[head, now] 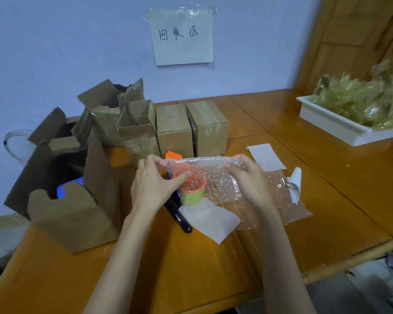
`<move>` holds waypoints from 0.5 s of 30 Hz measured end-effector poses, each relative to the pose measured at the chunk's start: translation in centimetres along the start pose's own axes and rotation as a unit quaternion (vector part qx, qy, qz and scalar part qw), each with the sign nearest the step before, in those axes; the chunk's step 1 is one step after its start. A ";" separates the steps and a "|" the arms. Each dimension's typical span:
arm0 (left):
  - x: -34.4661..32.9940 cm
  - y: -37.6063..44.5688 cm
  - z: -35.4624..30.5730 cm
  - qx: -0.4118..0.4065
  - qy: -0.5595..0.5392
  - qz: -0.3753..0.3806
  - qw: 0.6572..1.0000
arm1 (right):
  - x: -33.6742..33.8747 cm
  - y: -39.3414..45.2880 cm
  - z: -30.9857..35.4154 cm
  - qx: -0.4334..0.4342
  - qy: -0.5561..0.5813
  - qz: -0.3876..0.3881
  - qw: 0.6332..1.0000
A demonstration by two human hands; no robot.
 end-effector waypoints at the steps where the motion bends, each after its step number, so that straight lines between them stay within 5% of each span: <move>1: -0.2 -0.1 0.0 -0.001 0.000 0.001 1.000 | -0.1 -0.2 0.3 -0.001 0.017 0.005 1.000; 8: -0.5 -0.4 -0.8 0.013 -0.262 0.054 0.963 | -0.5 -0.4 1.0 -0.049 0.172 0.025 0.983; 15: -0.6 -0.3 -0.5 0.032 -0.312 0.074 0.947 | -0.3 -0.2 0.9 -0.033 0.165 -0.009 0.986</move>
Point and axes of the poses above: each hand's wrist, its own y-axis towards the middle knuckle, its own x-axis out of the back of the hand, z = x × y, the point moved 6 cm from there along y, towards the middle knuckle, and after that the axes turned 3 degrees about -z, right-handed, at the moved point
